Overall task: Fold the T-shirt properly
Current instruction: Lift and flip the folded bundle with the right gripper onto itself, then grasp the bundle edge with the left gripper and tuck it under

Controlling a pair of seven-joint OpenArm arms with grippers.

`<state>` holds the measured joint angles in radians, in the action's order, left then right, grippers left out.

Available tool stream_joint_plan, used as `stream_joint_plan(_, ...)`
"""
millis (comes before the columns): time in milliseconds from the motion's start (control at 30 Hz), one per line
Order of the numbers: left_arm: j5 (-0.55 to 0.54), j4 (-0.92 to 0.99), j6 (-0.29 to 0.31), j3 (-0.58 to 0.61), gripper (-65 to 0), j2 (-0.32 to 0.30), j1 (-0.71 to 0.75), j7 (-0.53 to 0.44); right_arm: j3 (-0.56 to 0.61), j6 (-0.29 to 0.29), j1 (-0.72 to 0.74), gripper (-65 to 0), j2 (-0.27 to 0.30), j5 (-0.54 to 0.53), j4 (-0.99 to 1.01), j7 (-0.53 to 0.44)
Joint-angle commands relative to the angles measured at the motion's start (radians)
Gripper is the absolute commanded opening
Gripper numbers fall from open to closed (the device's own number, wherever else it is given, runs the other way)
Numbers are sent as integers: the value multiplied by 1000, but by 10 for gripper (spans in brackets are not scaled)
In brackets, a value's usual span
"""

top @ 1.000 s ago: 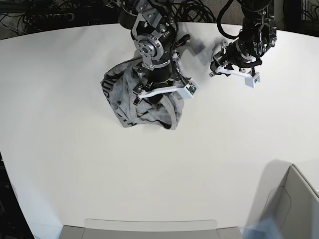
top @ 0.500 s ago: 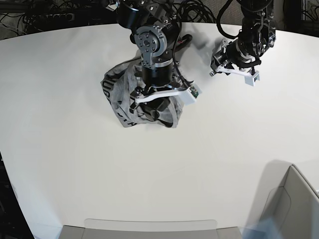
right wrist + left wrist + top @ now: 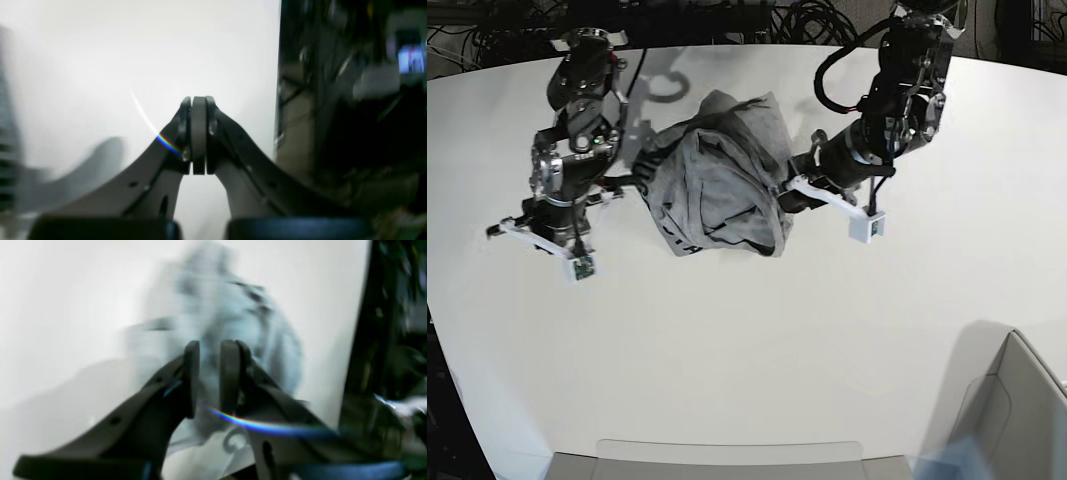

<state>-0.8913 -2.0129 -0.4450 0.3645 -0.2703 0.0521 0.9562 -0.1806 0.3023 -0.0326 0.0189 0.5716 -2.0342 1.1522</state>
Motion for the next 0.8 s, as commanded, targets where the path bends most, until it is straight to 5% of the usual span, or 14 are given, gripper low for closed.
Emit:
stream_joint_plan(0,-6,-21,5,44,-548,-2,-42,-46,-41,-2,1,-650,13,-46,-6,-13)
stream_joint_plan(167,2,-12,5,305,-548,-2,-180,-130,-228,-2,-79,-650,83,-278,60,-15)
stream_joint_plan(333,2,76,-4,463,-548,-2,-266,-85,-291,-2,-154,-650,102,-385,65,-18)
stream_joint_plan(500,2,96,-7,443,-548,-28,-177,7,-302,-2,-169,-650,117,-410,65,-45)
stream_joint_plan(767,2,1,-7,201,-549,-145,101,13,-302,-2,-169,-650,115,-407,65,-73)
